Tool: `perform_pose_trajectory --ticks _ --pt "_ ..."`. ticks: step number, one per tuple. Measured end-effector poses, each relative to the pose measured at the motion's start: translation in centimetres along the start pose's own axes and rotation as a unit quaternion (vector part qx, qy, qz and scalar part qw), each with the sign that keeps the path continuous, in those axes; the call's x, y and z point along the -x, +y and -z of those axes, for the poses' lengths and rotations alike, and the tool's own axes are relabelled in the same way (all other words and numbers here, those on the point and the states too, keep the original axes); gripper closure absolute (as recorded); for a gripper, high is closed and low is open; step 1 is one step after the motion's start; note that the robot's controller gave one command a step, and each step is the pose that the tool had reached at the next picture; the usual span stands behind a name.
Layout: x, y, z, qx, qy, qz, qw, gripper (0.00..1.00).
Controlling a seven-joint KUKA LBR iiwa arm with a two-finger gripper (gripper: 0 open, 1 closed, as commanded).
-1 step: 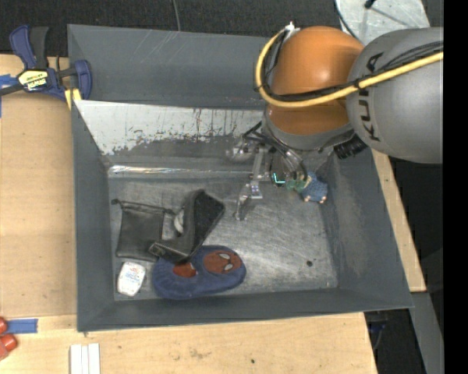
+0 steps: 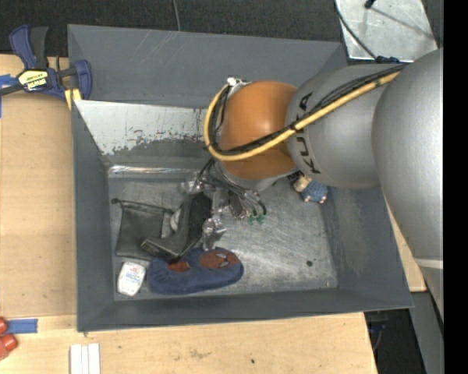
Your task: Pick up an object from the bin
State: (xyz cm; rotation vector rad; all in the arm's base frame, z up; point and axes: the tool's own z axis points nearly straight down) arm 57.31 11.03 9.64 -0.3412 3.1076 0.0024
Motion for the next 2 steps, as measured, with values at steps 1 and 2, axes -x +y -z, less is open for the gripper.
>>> perform_pose_trajectory --ticks 1,2 --pt "0.2 0.0 0.1 0.000 -0.0038 0.000 1.0000 1.00" --pt "-1.1 -1.1 15.4 0.000 0.0054 0.058 0.9983 1.00"
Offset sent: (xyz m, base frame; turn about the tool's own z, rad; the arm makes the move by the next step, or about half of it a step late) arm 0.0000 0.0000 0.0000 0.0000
